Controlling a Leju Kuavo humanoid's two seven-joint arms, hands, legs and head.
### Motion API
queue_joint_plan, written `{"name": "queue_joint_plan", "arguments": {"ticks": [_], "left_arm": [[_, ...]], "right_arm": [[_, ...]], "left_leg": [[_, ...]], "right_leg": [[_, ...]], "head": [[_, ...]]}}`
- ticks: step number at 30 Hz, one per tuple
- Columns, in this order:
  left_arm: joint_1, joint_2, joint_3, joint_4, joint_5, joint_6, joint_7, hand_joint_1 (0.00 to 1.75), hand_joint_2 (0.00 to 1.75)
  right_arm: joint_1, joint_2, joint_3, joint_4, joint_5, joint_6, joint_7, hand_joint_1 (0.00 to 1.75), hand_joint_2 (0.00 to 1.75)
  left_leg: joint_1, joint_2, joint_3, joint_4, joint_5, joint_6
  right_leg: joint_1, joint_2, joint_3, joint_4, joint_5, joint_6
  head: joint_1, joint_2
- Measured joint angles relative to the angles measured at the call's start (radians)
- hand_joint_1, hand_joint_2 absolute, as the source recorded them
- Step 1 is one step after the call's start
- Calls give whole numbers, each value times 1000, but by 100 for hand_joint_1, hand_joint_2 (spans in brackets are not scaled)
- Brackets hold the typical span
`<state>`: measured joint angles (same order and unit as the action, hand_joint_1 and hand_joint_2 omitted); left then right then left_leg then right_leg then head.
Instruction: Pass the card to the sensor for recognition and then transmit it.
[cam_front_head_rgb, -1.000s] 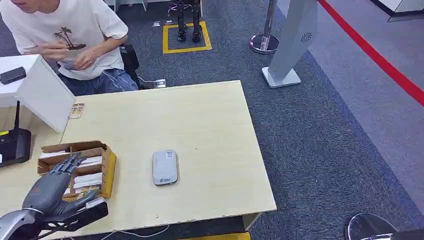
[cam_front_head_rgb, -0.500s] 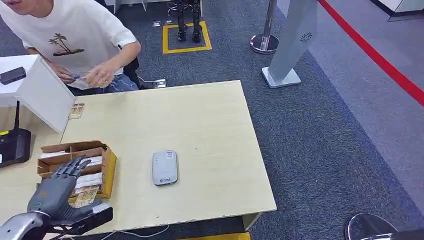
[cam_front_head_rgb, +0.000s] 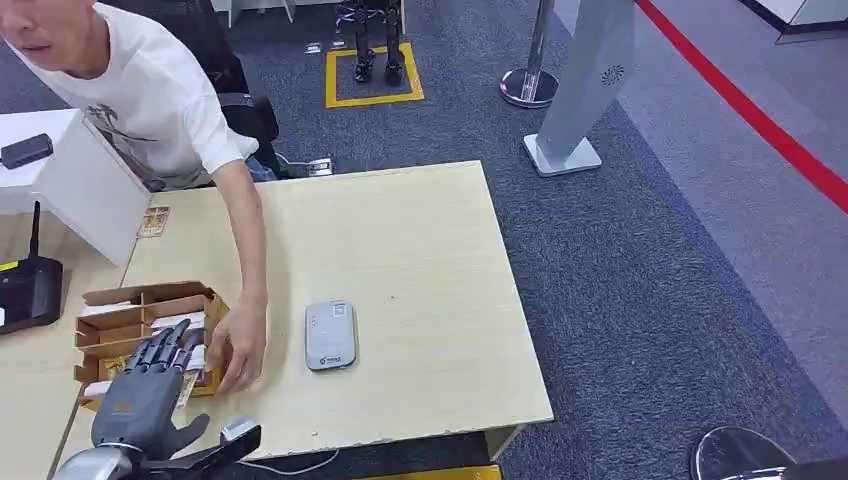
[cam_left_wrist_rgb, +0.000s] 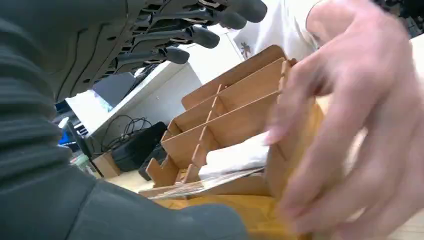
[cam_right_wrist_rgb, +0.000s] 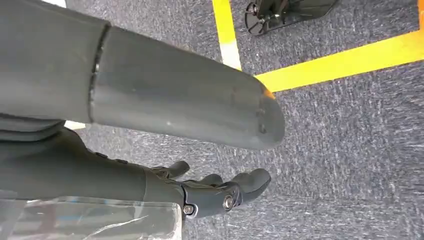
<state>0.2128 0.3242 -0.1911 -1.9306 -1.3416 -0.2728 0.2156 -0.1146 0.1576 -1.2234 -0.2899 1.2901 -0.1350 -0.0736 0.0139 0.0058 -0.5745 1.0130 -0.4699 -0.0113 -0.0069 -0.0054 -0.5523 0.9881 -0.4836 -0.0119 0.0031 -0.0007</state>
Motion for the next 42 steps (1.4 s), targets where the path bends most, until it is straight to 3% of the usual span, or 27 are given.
{"name": "queue_joint_plan", "arguments": {"ticks": [6,20,42], "left_arm": [[0,-39,-3,0,-11,0,-3,0,175],[-29,-82,-5,1,-40,-17,-45,0,175],[-71,-97,-5,16,-37,-22,-64,0,175]], "right_arm": [[0,3,0,-1,3,0,1,0,175],[0,4,0,-6,-2,0,9,0,175],[0,4,0,-6,-5,0,8,0,175]], "left_leg": [[0,0,0,0,0,0],[0,0,0,0,0,0],[0,0,0,0,0,0]], "right_leg": [[0,0,0,0,0,0],[0,0,0,0,0,0],[0,0,0,0,0,0]], "head": [[0,0],[0,0],[0,0]]}}
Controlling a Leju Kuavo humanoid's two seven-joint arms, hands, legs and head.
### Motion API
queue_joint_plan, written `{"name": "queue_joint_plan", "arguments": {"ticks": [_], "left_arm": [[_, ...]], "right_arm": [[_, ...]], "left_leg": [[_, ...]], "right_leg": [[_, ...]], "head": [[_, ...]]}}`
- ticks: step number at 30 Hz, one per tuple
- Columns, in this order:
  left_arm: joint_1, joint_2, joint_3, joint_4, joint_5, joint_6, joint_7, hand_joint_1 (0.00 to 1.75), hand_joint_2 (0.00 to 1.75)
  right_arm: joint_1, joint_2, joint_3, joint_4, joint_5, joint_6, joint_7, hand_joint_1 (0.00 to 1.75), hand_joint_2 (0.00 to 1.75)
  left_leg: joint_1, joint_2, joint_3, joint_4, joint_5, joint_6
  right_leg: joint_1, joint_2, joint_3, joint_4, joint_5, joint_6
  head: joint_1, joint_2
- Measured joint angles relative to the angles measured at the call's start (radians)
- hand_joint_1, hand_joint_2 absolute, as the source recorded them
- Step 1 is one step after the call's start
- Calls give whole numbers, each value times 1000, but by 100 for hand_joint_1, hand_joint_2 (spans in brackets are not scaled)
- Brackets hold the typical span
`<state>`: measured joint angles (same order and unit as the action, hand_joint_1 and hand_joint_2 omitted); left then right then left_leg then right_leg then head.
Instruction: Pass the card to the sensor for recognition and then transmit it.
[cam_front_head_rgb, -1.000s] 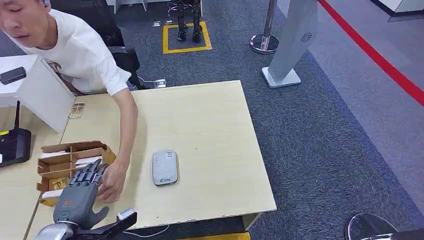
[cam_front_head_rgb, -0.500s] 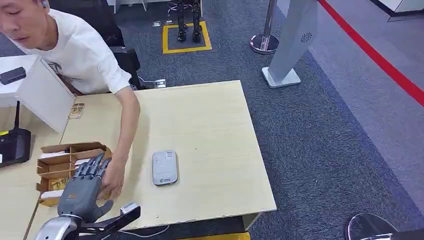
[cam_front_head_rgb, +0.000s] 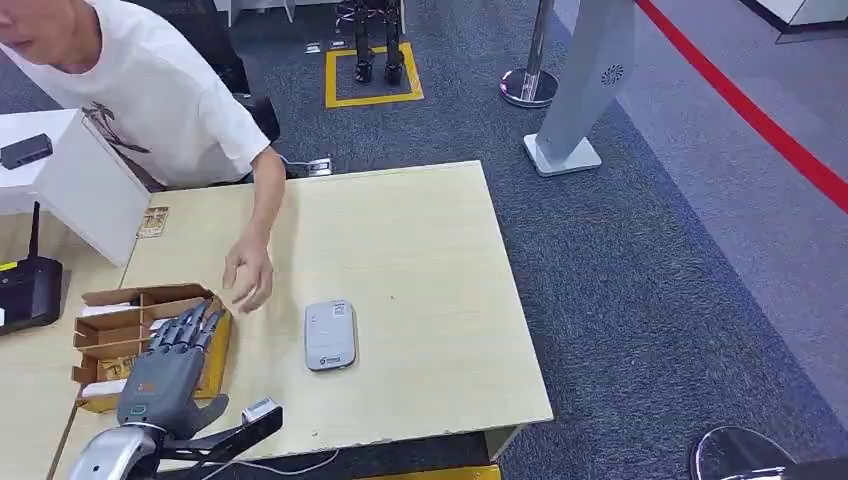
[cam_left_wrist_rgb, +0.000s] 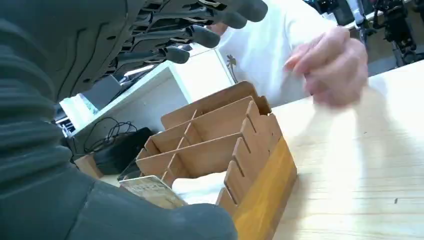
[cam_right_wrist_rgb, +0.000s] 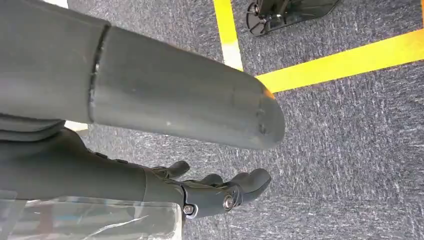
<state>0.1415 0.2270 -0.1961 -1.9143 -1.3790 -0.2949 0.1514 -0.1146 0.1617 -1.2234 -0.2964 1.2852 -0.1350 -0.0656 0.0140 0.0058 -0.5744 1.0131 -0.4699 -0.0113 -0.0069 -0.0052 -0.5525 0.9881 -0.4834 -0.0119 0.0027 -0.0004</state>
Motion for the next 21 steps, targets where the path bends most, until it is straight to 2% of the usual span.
{"name": "queue_joint_plan", "arguments": {"ticks": [14,18,21], "left_arm": [[-8,1,0,13,0,-16,-12,0,175],[9,27,19,13,60,-47,-21,0,175],[33,65,50,11,128,-61,-38,0,175]], "right_arm": [[0,0,0,0,-4,0,3,0,175],[1,0,0,0,0,0,3,0,175],[1,0,0,0,3,0,3,0,175]], "left_leg": [[0,0,0,0,0,0],[0,0,0,0,0,0],[0,0,0,0,0,0]], "right_leg": [[0,0,0,0,0,0],[0,0,0,0,0,0],[0,0,0,0,0,0]], "head": [[0,0],[0,0],[0,0]]}}
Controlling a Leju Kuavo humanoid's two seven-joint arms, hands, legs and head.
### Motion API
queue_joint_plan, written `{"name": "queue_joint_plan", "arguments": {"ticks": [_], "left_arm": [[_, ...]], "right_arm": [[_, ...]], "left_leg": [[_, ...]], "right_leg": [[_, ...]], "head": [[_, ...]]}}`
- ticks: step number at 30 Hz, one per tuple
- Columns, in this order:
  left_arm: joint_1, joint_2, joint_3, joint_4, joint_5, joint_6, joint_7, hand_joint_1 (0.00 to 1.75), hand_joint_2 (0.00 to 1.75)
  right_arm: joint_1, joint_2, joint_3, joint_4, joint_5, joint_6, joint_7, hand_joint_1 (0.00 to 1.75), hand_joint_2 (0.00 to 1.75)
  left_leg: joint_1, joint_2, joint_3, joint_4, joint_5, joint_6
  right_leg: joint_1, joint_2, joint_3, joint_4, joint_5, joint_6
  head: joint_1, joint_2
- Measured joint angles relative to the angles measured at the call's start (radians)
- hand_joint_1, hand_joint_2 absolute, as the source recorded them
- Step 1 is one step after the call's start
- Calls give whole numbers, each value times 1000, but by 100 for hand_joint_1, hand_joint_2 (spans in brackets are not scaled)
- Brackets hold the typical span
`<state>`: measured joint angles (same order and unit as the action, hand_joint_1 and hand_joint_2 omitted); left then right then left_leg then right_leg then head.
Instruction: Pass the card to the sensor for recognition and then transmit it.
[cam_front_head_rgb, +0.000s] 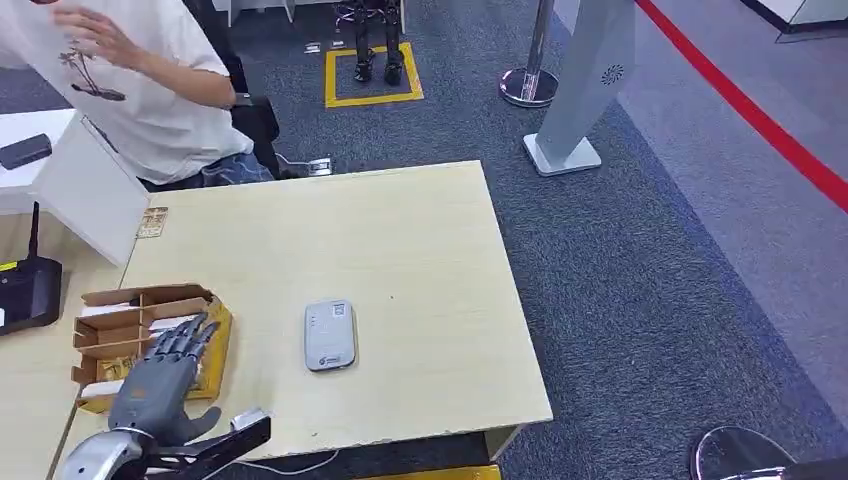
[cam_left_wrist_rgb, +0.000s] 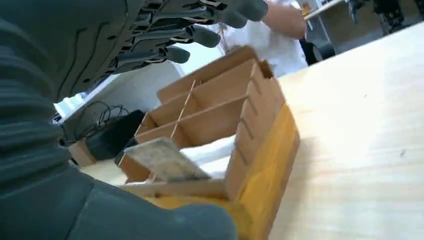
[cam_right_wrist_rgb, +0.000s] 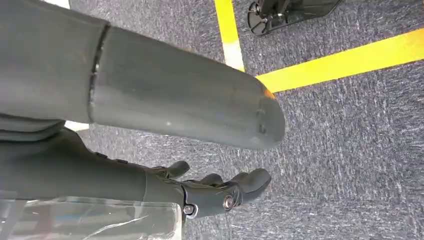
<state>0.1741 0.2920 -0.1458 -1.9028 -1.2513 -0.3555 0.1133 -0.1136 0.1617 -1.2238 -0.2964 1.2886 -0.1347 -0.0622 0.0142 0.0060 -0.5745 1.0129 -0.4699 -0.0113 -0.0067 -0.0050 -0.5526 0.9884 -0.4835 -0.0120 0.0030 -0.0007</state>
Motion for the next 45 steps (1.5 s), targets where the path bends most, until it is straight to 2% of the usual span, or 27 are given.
{"name": "queue_joint_plan", "arguments": {"ticks": [4,11,26,32,38,42,45], "left_arm": [[16,56,48,-10,30,-28,-2,0,175],[-5,112,86,-11,23,-63,0,0,175],[-57,124,87,-2,20,-75,-8,0,175],[-89,147,79,11,70,-102,-21,0,175],[-92,207,73,15,224,-169,-7,0,175],[-17,320,90,-10,449,-206,14,0,175],[9,370,104,-25,472,-208,21,0,175]], "right_arm": [[1,0,0,0,1,0,0,0,175],[1,0,0,0,5,2,0,0,175],[1,0,0,0,10,3,3,0,175],[0,0,0,0,11,3,0,0,175],[0,0,0,0,18,3,-3,0,175],[2,-2,3,0,30,2,-5,0,175],[3,-4,3,0,31,2,-5,0,175]], "left_leg": [[0,0,0,0,0,0],[0,0,0,0,0,0],[0,0,0,0,0,0],[0,0,0,0,0,0],[0,0,0,0,0,0],[1,3,0,0,-1,-1],[1,0,0,0,0,-1]], "right_leg": [[0,0,0,0,0,0],[0,0,0,0,0,0],[0,0,0,0,0,0],[0,0,0,0,0,0],[0,0,0,0,0,0],[0,4,-1,1,0,0],[0,1,0,1,-1,0]], "head": [[0,0],[0,0],[0,0],[0,0],[0,0],[-1,0],[-1,0]]}}
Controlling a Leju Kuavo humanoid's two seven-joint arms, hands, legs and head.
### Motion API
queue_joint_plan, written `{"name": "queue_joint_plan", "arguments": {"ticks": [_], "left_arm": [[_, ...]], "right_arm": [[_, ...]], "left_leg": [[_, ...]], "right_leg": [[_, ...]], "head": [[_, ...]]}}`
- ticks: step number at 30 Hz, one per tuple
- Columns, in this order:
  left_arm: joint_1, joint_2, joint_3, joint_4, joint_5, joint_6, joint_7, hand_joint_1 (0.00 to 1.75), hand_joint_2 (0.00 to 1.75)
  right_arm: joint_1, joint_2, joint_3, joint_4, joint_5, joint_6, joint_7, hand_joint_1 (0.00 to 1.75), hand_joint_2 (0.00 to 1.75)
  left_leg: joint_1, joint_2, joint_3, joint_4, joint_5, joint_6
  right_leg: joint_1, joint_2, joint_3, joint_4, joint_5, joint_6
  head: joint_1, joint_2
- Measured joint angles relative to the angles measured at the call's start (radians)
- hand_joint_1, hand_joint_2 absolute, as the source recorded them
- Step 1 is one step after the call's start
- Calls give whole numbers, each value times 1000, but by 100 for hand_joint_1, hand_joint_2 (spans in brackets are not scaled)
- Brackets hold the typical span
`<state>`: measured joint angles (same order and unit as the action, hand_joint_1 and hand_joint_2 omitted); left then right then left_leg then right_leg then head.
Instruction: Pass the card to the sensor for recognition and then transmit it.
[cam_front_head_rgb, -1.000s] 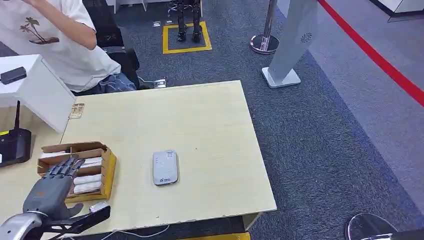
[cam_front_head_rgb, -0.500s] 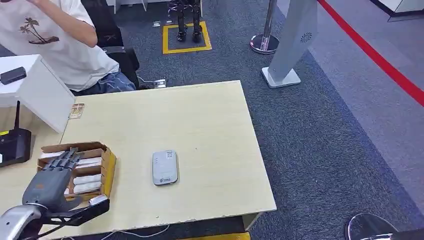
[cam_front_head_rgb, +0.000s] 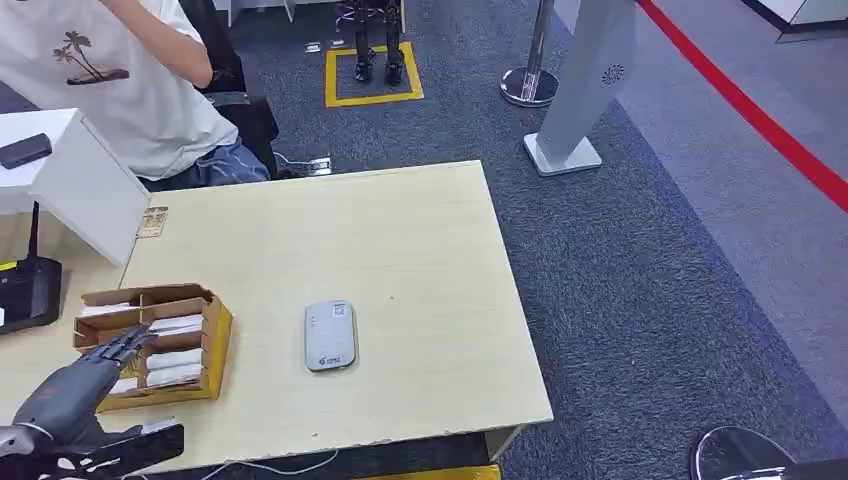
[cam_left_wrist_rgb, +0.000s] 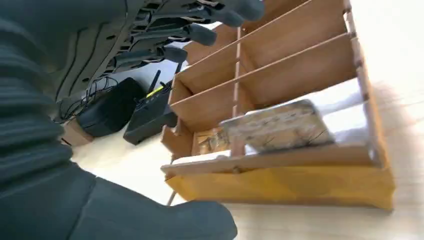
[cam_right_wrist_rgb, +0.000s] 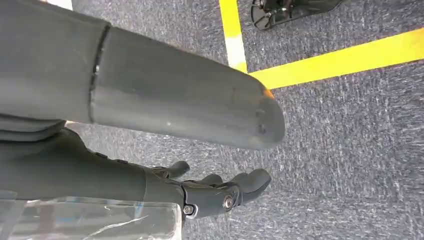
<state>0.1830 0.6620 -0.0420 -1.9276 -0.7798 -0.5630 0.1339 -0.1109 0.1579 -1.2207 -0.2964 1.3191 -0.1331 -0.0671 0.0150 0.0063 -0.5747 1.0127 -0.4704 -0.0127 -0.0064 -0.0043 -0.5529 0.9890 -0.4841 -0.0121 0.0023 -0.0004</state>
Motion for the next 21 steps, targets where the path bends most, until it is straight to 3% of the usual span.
{"name": "queue_joint_plan", "arguments": {"ticks": [10,21], "left_arm": [[14,83,1,-16,66,6,35,0,175],[36,106,1,-28,61,25,54,0,175]], "right_arm": [[0,0,3,0,1,0,-8,0,175],[0,0,8,1,11,1,-9,0,175]], "left_leg": [[0,0,0,0,0,0],[0,0,0,0,0,0]], "right_leg": [[0,0,1,0,1,0],[0,0,0,0,0,0]], "head": [[0,0],[0,0]]}}
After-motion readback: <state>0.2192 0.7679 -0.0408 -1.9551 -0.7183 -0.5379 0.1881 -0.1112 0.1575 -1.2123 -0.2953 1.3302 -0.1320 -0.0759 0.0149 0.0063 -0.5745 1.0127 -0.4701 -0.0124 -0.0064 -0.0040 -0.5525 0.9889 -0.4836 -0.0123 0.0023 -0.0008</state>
